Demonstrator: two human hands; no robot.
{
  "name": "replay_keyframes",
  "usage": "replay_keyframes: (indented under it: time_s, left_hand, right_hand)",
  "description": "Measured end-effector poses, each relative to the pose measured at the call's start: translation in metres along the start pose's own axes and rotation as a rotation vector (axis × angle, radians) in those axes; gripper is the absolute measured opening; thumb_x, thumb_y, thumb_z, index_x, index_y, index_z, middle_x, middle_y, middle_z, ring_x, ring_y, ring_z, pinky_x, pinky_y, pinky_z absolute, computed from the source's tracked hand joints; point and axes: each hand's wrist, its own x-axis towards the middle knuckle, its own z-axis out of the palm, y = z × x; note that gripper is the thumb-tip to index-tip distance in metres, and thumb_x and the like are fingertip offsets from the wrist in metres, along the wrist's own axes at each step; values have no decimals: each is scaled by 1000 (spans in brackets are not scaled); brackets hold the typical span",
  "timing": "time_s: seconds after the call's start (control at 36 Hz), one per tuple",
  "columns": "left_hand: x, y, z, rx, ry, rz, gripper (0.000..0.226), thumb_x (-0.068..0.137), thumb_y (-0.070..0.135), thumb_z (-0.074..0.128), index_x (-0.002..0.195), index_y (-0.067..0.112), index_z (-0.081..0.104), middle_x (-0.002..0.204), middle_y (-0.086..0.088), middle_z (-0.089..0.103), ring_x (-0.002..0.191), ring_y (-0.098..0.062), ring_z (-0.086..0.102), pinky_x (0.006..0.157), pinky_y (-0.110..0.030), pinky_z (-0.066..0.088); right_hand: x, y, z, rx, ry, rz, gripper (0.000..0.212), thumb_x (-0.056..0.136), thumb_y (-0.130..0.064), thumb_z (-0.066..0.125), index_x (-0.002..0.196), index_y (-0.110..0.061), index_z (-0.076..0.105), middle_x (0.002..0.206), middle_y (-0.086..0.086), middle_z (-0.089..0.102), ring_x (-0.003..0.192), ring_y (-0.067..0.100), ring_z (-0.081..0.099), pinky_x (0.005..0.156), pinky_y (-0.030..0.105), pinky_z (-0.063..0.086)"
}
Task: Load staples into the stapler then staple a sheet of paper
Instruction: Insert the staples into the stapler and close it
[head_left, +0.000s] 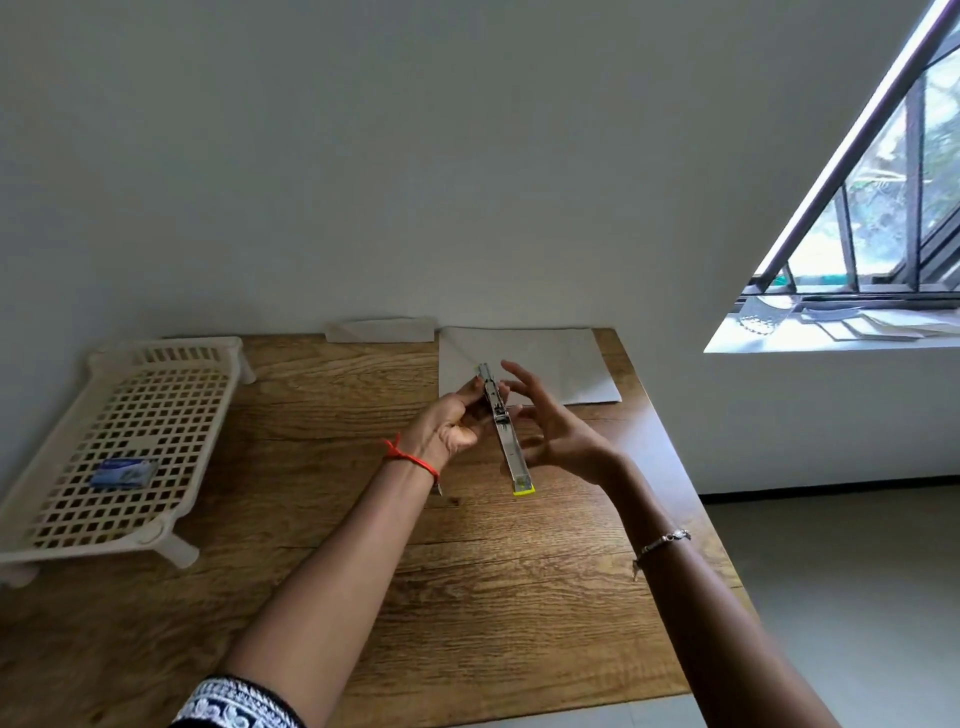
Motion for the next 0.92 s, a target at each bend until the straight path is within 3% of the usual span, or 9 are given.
replay_keyframes:
  time_s: [0.11, 0.22, 0.31, 0.44, 0.5, 0.56, 0.67, 0.81, 0.92]
  left_hand:
    - [-2, -1, 0, 103, -6, -19, 27, 99, 8, 34, 82, 9, 55, 47, -7, 67, 41, -14, 66, 39, -28, 54]
    - [-6, -8, 3, 238, -26, -66, 27, 100, 13, 35, 83, 16, 56, 46, 1, 67, 40, -8, 65, 40, -16, 51]
    - [-6, -13, 2, 258, -38, -93, 26, 100, 13, 35, 86, 17, 56, 47, -1, 68, 42, -11, 66, 43, -21, 53]
    - [-8, -14, -2, 321, -49, -108, 22, 98, 17, 41, 86, 14, 58, 52, -4, 71, 53, -17, 70, 84, -39, 48]
    - [-9, -13, -2, 341, -43, -121, 23, 98, 17, 42, 83, 10, 58, 52, -5, 70, 68, -22, 66, 98, -43, 41]
    - [-9, -13, -3, 361, -34, -129, 27, 98, 16, 41, 80, 7, 59, 51, -6, 69, 66, -21, 65, 107, -44, 35]
    - [-10, -13, -2, 347, -42, -143, 32, 98, 3, 33, 81, 9, 60, 51, -9, 69, 45, -16, 68, 103, -41, 37]
    - [-11, -12, -2, 355, -29, -130, 34, 97, 2, 31, 82, 7, 61, 53, -11, 70, 48, -18, 69, 81, -37, 47]
    - [-11, -7, 0, 387, -36, -122, 33, 97, 4, 31, 83, 2, 61, 55, -13, 71, 65, -22, 69, 90, -38, 45]
  right_hand:
    - [4, -4, 3, 9, 87, -18, 89, 72, -11, 73, 136, -48, 23, 143, 0, 32, 122, 17, 48, 84, 29, 54]
    - [13, -7, -1, 98, 303, 105, 77, 77, -27, 71, 141, -19, 30, 140, 10, 45, 120, 26, 53, 98, 48, 48]
    - [16, -11, -1, 90, 241, 166, 44, 83, -27, 65, 121, -6, 56, 117, 15, 64, 100, 25, 63, 84, 38, 51]
    - [15, -9, 4, 192, 209, 194, 25, 85, -30, 61, 92, -8, 70, 87, 12, 69, 78, 24, 65, 66, 29, 54]
    - [15, -8, 6, 229, 232, 213, 26, 85, -31, 61, 88, -6, 69, 80, 9, 67, 72, 22, 64, 61, 27, 53]
    - [17, -7, 8, 240, 281, 226, 26, 86, -27, 61, 90, -2, 68, 78, 11, 63, 69, 21, 61, 63, 28, 50]
    - [17, -7, 9, 298, 356, 232, 16, 87, -16, 59, 77, -4, 64, 61, 4, 50, 49, 8, 52, 50, 20, 43]
    - [17, -9, 10, 291, 399, 268, 24, 86, -17, 61, 95, 4, 65, 63, 3, 54, 48, 7, 54, 53, 24, 45]
    - [18, -7, 11, 427, 374, 311, 20, 86, -28, 59, 80, -10, 68, 63, 1, 47, 56, 11, 47, 62, 28, 39]
